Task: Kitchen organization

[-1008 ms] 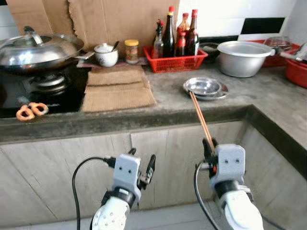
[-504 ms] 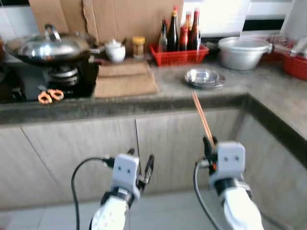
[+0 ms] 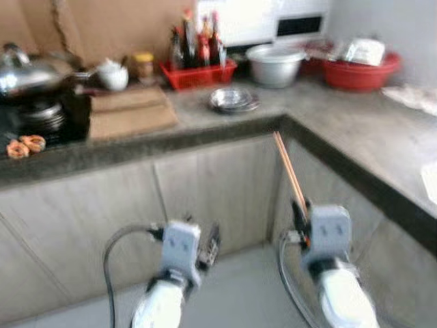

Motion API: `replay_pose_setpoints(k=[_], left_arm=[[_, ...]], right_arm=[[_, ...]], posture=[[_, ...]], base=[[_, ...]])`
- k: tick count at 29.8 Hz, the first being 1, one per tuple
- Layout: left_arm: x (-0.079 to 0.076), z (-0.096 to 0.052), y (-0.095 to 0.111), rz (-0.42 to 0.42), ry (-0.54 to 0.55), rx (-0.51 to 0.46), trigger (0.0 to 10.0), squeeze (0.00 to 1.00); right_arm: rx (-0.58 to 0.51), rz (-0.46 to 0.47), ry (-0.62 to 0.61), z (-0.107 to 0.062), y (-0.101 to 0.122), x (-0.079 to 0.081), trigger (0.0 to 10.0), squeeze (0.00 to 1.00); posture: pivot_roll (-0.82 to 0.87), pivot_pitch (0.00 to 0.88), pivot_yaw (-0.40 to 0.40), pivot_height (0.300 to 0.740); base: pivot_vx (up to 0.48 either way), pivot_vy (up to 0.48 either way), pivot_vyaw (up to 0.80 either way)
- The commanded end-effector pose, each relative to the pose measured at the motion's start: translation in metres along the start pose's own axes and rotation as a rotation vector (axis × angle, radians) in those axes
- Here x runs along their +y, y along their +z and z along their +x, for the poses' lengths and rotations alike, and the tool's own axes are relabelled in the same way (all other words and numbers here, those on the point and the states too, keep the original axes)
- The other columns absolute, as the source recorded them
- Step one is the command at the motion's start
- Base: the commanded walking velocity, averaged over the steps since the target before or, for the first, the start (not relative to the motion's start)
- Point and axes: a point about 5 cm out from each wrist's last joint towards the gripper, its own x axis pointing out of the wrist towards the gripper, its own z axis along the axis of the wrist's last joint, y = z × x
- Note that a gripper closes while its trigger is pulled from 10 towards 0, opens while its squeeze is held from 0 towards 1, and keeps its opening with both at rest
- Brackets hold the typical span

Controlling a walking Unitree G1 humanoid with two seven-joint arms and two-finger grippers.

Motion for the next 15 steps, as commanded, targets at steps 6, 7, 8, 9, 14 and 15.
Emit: replay_pose_setpoints(k=[6,7,8,9,14,15], left_arm=[[0.0056,0.0002,0.0017,0.020,0.011,-0.005,10.0,0.00],[0.0056,0.0003,0.0016,0.020,0.011,-0.005,10.0,0.00],[0.0054,0.0004,0.0013,0.020,0.011,-0.004,10.0,0.00],[0.0055,0.0005,0.0013,0.019,0.012,-0.004,10.0,0.00],[0.0052,0.0007,0.0007,0.014,0.010,-0.001,10.0,0.00],[0.0052,0.0007,0.0007,0.014,0.010,-0.001,10.0,0.00]], right_arm=[[-0.013,0.018,0.008,0.0018,0.0045,0.0048,10.0,0.00],[-0.014,0.019,0.007,0.0020,0.0046,0.0048,10.0,0.00],[-0.014,0.019,0.006,0.0020,0.0044,0.0046,10.0,0.00],[-0.014,0.016,0.004,0.0019,0.0044,0.0044,10.0,0.00],[-0.020,0.008,-0.016,0.0022,0.0052,0.0017,10.0,0.00],[-0.020,0.008,-0.016,0.0022,0.0052,0.0017,10.0,0.00]], posture=[[0.10,0.006,-0.006,0.740],[0.10,0.007,-0.006,0.740],[0.10,0.004,-0.005,0.740],[0.10,0.004,-0.005,0.740],[0.10,0.002,-0.006,0.740],[0.10,0.002,-0.006,0.740]], base=[[-0.271,0.000,-0.13],[0.000,0.000,0.00],[0.000,0.000,0.00],[0.000,0.000,0.00],[0.000,0.000,-0.16],[0.000,0.000,-0.80]])
